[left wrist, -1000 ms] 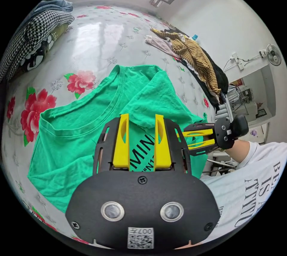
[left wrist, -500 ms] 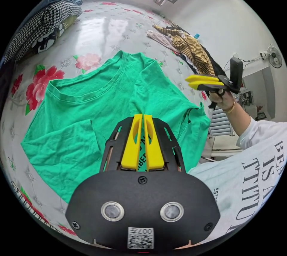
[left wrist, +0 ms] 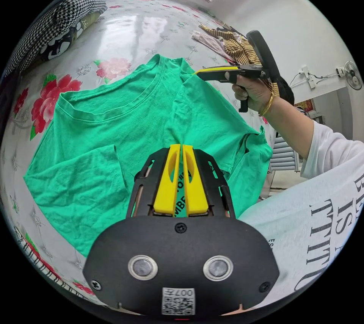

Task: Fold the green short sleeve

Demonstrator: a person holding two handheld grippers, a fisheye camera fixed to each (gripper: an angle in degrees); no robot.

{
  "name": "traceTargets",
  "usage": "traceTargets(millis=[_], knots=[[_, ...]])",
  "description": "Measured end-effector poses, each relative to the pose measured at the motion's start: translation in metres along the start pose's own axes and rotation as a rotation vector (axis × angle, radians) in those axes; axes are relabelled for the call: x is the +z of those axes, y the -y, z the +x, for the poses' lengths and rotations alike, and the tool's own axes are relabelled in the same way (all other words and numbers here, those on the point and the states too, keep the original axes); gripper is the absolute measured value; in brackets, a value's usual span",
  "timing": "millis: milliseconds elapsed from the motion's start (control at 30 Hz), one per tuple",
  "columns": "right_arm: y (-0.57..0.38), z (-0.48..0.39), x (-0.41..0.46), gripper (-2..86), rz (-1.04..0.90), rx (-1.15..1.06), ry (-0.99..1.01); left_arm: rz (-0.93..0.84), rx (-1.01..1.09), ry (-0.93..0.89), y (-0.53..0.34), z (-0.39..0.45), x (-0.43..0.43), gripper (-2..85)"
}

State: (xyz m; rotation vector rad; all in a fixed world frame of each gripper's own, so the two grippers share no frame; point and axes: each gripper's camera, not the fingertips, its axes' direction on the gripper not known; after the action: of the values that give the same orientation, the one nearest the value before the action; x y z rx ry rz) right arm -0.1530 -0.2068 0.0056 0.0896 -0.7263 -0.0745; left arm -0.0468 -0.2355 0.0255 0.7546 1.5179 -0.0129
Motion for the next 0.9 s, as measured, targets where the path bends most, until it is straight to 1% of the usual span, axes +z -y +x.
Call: traceTargets(millis=[67, 133, 200, 233, 333, 367, 433, 467, 533, 600, 633, 700, 733, 767, 833, 900], knots=[[0.002, 0.003, -0.013, 1.2, 0.066, 0.02, 0.063, -0.005, -0.002, -0.001, 0.0, 0.0, 0.003, -1.0], [0.007, 0.004, -0.016, 1.5, 0.079, 0.026, 0.074, -0.002, 0.0, 0.0, -0.001, 0.001, 0.003, -1.0], [0.015, -0.001, -0.007, 1.6, 0.03, 0.005, 0.043, 0.0, -0.003, -0.002, -0.002, 0.003, 0.004, -1.0], [0.018, -0.005, 0.006, 1.4, -0.029, -0.019, 0.025, -0.001, -0.005, -0.003, -0.003, 0.004, 0.004, -1.0], [0.018, -0.021, 0.011, 0.5, -0.039, -0.105, -0.136, -0.005, -0.005, 0.001, -0.004, 0.007, 0.004, -1.0], [0.018, -0.02, 0.007, 0.2, -0.027, -0.096, -0.199, -0.003, -0.004, 0.004, -0.004, 0.009, 0.003, -1.0], [0.014, -0.01, -0.009, 0.0, 0.039, -0.052, -0.26, 0.01, -0.001, 0.014, -0.003, 0.011, 0.001, -0.9], [0.011, 0.003, -0.019, 0.0, 0.075, -0.001, -0.238, 0.038, 0.002, 0.021, -0.002, 0.013, -0.002, -0.9], [0.008, 0.022, -0.025, -0.1, 0.078, 0.073, -0.204, 0.084, 0.01, 0.012, 0.005, 0.016, -0.005, -0.8], [0.006, 0.038, -0.02, 0.0, 0.045, 0.13, -0.17, 0.081, 0.014, 0.041, 0.017, 0.017, -0.001, -0.5], [0.003, 0.046, -0.017, 0.1, 0.025, 0.172, -0.175, 0.047, 0.009, 0.085, 0.024, 0.016, 0.008, 0.1], [-0.005, 0.051, -0.029, 0.2, 0.077, 0.225, -0.197, -0.002, -0.032, 0.094, 0.03, 0.009, 0.02, 1.7], [-0.015, 0.05, -0.046, 0.3, 0.165, 0.254, -0.183, 0.034, -0.069, 0.058, 0.028, 0.005, 0.016, 3.6], [-0.026, 0.044, -0.064, 0.3, 0.232, 0.254, -0.149, 0.067, -0.097, 0.064, 0.025, 0.004, 0.008, 6.2], [-0.047, 0.024, -0.083, 0.3, 0.3, 0.195, -0.086, 0.108, -0.1, 0.086, 0.015, 0.006, -0.006, 8.0], [-0.07, -0.007, -0.089, 0.3, 0.315, 0.094, -0.014, 0.155, -0.081, 0.084, 0.001, 0.011, -0.022, 8.1]])
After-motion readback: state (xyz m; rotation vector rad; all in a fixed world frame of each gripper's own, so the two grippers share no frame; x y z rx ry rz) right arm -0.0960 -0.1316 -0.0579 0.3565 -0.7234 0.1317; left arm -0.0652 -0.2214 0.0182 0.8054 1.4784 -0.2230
